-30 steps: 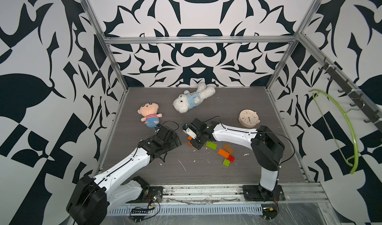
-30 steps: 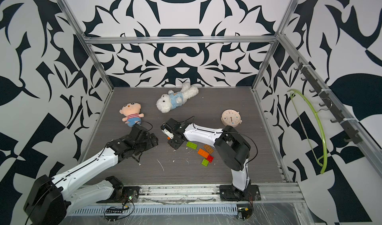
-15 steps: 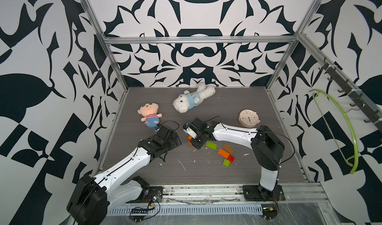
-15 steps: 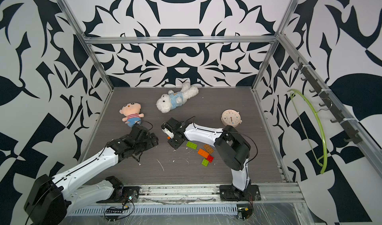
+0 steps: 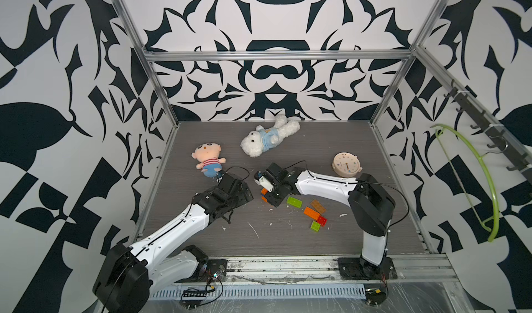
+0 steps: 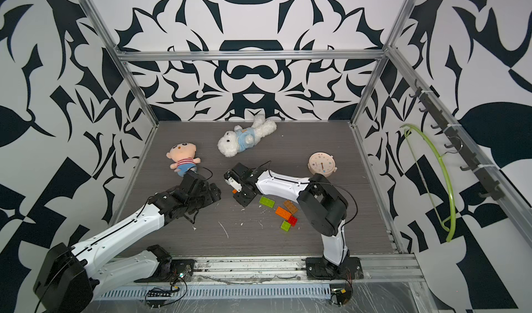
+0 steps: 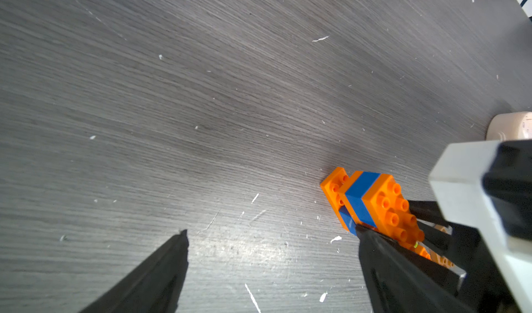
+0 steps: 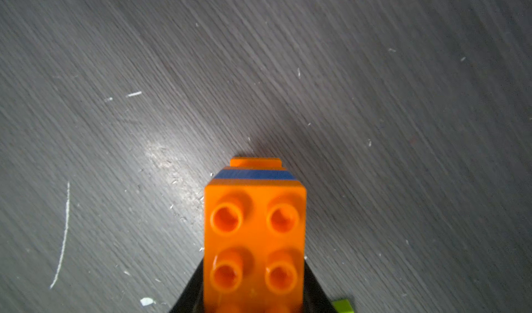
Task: Assemble the number 5 with lego
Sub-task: Assemble the lego brick with the lego brick.
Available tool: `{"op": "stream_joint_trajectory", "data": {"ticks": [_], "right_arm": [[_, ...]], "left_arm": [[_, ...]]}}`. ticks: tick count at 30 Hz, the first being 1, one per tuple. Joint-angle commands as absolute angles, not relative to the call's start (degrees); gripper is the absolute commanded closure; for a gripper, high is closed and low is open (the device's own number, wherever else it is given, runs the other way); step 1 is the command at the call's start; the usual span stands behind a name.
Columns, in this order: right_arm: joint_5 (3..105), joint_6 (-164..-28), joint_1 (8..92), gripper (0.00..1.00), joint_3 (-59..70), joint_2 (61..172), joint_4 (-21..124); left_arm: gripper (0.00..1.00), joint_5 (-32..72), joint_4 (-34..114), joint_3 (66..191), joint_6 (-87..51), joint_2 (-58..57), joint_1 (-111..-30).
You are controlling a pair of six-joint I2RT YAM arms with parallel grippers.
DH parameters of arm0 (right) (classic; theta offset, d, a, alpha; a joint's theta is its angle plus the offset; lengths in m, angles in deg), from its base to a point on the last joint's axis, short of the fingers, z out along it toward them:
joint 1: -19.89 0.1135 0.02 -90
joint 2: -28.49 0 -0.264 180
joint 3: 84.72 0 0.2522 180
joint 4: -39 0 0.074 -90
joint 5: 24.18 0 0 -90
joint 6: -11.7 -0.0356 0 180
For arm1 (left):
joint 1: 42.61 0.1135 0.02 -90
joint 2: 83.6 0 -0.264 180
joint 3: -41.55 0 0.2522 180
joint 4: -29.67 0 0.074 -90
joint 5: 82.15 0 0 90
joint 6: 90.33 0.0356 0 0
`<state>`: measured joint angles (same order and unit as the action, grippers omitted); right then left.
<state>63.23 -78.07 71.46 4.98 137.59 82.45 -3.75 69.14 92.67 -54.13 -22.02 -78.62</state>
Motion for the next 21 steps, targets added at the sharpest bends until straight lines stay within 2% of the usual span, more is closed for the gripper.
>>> {"op": "stream_joint_trajectory", "data": {"ticks": [1,6,13,21], "right_arm": [[64.8,-76.5,71.2,0.66,4.3,138.4,85.0],[68.6,-76.1,71.8,0.66,5.5,139.7,88.0],[66.7,-79.9,71.8,0.66,5.5,140.0,88.4],[71.4,-82.5,72.8,0.66,5.6,140.5,88.5]], "left_arm": [[0.01,-4.3,70.7,93.7,-53.8,-22.2,-78.6],[0.01,-4.6,70.4,93.0,-54.2,-22.7,-78.6],[0.01,-4.8,70.9,93.6,-54.0,-22.2,-78.6],[0.01,-5.0,70.8,93.4,-54.3,-21.7,-78.6]]}}
